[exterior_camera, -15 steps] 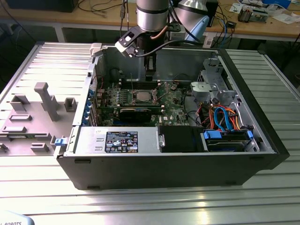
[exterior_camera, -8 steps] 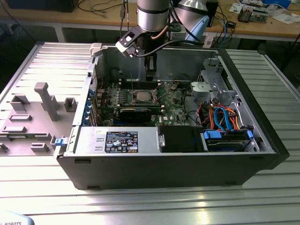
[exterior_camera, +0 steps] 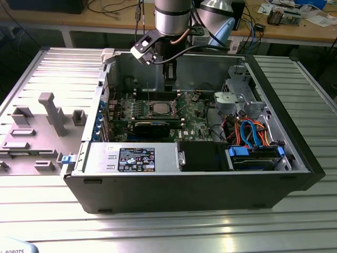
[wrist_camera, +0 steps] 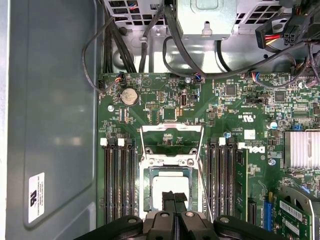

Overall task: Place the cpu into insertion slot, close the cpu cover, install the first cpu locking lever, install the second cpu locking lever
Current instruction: 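Close the cpu cover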

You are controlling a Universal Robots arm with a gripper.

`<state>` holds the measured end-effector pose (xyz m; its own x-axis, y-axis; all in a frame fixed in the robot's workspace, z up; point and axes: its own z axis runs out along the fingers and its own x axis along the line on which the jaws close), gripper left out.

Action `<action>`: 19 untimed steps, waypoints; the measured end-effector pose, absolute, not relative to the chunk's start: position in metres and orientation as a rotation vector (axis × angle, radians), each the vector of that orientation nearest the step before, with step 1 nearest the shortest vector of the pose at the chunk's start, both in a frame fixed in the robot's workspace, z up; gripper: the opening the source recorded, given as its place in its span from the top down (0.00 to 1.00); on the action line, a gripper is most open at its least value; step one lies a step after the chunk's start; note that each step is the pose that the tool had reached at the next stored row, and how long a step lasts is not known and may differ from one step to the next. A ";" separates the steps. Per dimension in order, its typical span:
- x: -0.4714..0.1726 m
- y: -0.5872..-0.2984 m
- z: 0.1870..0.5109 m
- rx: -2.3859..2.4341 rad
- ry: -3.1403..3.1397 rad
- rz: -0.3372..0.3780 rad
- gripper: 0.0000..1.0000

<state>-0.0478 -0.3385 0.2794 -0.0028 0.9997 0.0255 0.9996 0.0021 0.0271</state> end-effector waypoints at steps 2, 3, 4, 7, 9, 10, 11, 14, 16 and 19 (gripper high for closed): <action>-0.047 -0.339 0.279 2.218 2.223 0.058 0.89; -0.047 -0.339 0.279 2.218 2.223 0.058 0.89; -0.047 -0.339 0.279 2.218 2.223 0.058 0.89; -0.046 -0.339 0.279 2.218 2.223 0.058 0.89; -0.046 -0.339 0.279 2.218 2.223 0.058 0.89; -0.046 -0.338 0.279 2.218 2.223 0.058 0.89; -0.045 -0.339 0.279 2.218 2.223 0.058 0.89; -0.044 -0.339 0.279 2.218 2.223 0.058 0.89; -0.044 -0.339 0.279 2.218 2.223 0.058 0.89; -0.043 -0.339 0.279 2.218 2.223 0.058 0.89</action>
